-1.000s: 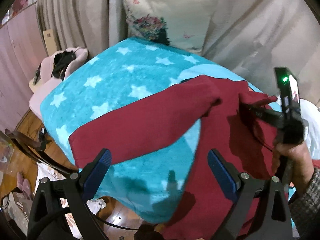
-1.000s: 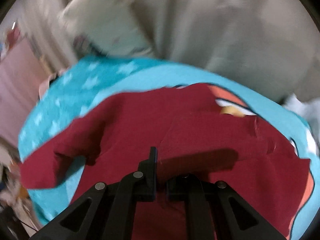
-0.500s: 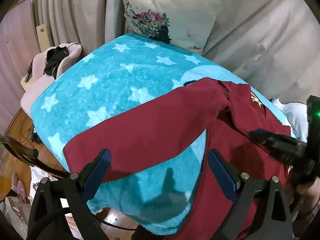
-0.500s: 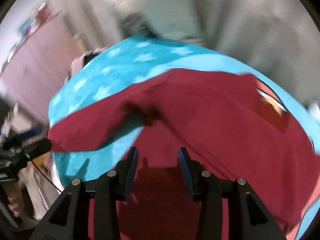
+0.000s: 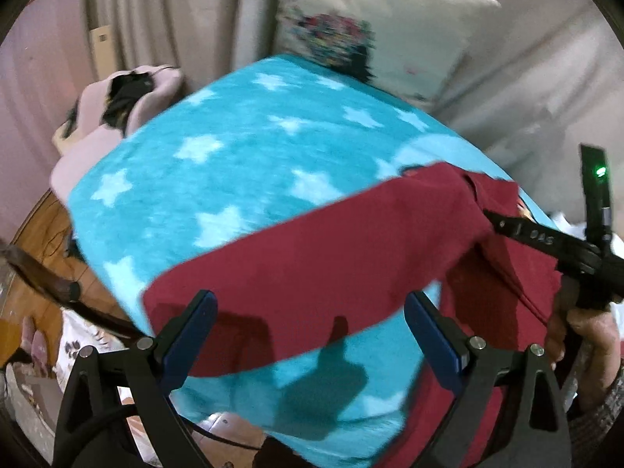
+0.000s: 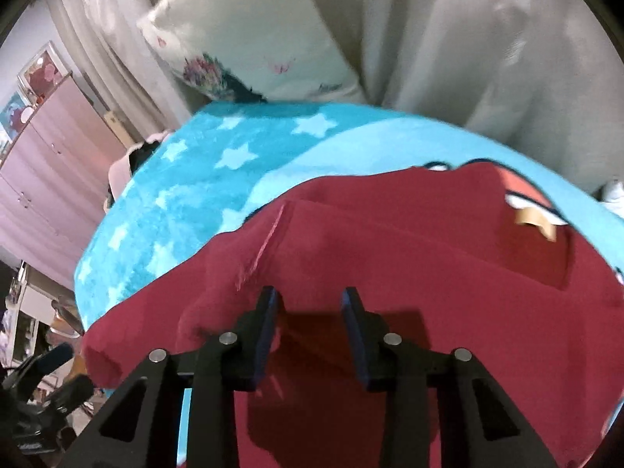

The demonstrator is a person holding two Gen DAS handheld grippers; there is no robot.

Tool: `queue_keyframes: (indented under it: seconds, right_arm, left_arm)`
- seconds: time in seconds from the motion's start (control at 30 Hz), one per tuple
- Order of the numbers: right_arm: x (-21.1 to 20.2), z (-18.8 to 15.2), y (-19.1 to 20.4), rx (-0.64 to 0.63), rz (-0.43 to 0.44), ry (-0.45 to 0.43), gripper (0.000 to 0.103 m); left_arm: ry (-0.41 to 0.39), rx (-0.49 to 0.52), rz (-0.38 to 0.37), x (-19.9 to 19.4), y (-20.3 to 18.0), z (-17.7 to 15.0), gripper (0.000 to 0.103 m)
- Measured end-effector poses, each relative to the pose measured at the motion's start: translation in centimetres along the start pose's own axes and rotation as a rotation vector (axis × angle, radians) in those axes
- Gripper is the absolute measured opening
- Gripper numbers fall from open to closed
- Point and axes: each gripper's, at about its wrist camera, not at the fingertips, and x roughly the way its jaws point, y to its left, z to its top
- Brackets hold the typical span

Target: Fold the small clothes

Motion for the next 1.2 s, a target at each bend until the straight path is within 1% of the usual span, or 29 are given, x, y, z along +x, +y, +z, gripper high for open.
queue_keyframes:
  seconds: [0.13, 0.17, 0.23, 0.27, 0.3, 0.33, 0.37, 0.4, 0.43, 0.47, 0.5, 0.57, 0.6, 0.7, 0.77, 0.83, 0.9, 0.93, 0.97, 1.0, 1.03, 1.07, 1.1, 1.13, 1.17, 1.2]
  right_arm:
    - [4.1, 1.1, -0.2, 0.019, -0.025, 0.064, 0.033]
    - [4.4, 1.3, -0.3, 0.017, -0.021, 0.053, 0.033]
    - [4.3, 1.9, -0.1, 0.010, -0.035, 0.079, 0.033]
    - [3.4, 1.9, 0.1, 0.012, -0.062, 0.061, 0.033]
    - [1.8, 1.9, 0.8, -0.008, -0.080, 0.016, 0.033]
    - [0.4, 1.7, 1.8, -0.043, -0.076, -0.023, 0.034]
    - [-1.2, 1.3, 3.4, -0.096, -0.047, -0.055, 0.041]
    - [-2.4, 0.9, 5.2, -0.146, 0.001, -0.066, 0.048]
    - [-3.0, 0.3, 7.0, -0.190, 0.060, -0.061, 0.061]
    - [-3.3, -0.6, 9.3, -0.243, 0.134, -0.040, 0.064]
    - [-3.1, -1.6, 11.6, -0.302, 0.197, -0.012, 0.064]
    - [-1.8, -4.2, 16.6, -0.448, 0.274, 0.057, 0.064]
    - [-1.1, -5.6, 18.9, -0.534, 0.283, 0.074, 0.064]
    - [0.7, -9.5, 24.4, -0.754, 0.264, 0.083, 0.064]
    - [1.9, -11.3, 26.6, -0.838, 0.261, 0.090, 0.064]
    - [3.2, -12.6, 28.4, -0.894, 0.241, 0.091, 0.064]
    - [4.7, -13.7, 29.9, -0.969, 0.185, 0.083, 0.064]
    - [5.4, -14.1, 30.1, -0.996, 0.148, 0.071, 0.064]
    - [6.1, -14.5, 30.3, -1.021, 0.094, 0.046, 0.062]
    - [6.4, -14.4, 30.4, -1.020, 0.071, 0.037, 0.056]
    - [6.3, -14.1, 30.4, -0.996, 0.068, 0.037, 0.038]
    - [5.9, -13.2, 30.0, -0.929, 0.106, 0.046, 0.024]
    - [5.6, -12.1, 29.6, -0.858, 0.164, 0.073, 0.019]
    - [5.4, -11.1, 29.3, -0.796, 0.202, 0.094, 0.015]
    - [5.4, -9.9, 28.7, -0.711, 0.244, 0.111, 0.012]
    - [5.4, -9.0, 28.0, -0.652, 0.277, 0.124, 0.012]
  left_arm:
    - [-0.029, -0.062, 0.064, -0.6, 3.2, 0.8, 0.097]
    - [-0.039, -0.079, 0.083, -0.8, 4.1, 1.0, 0.097]
    - [-0.064, -0.119, 0.126, -1.4, 6.2, 1.6, 0.097]
    - [-0.078, -0.141, 0.148, -1.7, 7.3, 1.9, 0.097]
    - [-0.096, -0.167, 0.178, -2.2, 8.6, 2.1, 0.097]
    - [-0.109, -0.188, 0.204, -2.6, 9.7, 2.3, 0.097]
    - [-0.127, -0.221, 0.240, -3.1, 11.3, 2.5, 0.097]
    - [-0.136, -0.242, 0.262, -3.4, 12.3, 2.7, 0.097]
    - [-0.143, -0.273, 0.289, -3.8, 13.7, 2.8, 0.097]
    - [-0.147, -0.299, 0.306, -4.2, 14.7, 2.8, 0.097]
    - [-0.151, -0.321, 0.318, -4.5, 15.6, 2.7, 0.097]
    - [-0.166, -0.366, 0.332, -5.5, 17.4, 2.4, 0.097]
    - [-0.173, -0.377, 0.338, -5.9, 17.9, 2.3, 0.097]
    - [-0.185, -0.386, 0.365, -7.1, 18.8, 1.3, 0.096]
    - [-0.177, -0.382, 0.376, -7.4, 19.1, 0.5, 0.096]
    - [-0.164, -0.381, 0.375, -7.5, 19.2, -0.1, 0.096]
    - [-0.155, -0.383, 0.372, -7.5, 19.4, -0.5, 0.096]
    - [-0.154, -0.383, 0.371, -7.5, 19.5, -0.6, 0.096]
    - [-0.159, -0.383, 0.372, -7.8, 19.6, -0.8, 0.096]
    - [-0.164, -0.382, 0.374, -8.0, 19.8, -0.9, 0.096]
    - [-0.169, -0.382, 0.377, -8.2, 19.9, -1.0, 0.096]
    - [-0.177, -0.384, 0.381, -8.5, 20.2, -1.1, 0.096]
    - [-0.179, -0.388, 0.384, -8.5, 20.5, -1.2, 0.096]
    - [-0.178, -0.398, 0.386, -8.6, 20.8, -1.2, 0.096]
    - [-0.177, -0.405, 0.384, -8.6, 21.0, -1.3, 0.096]
    - [-0.176, -0.417, 0.379, -8.5, 21.2, -1.3, 0.097]
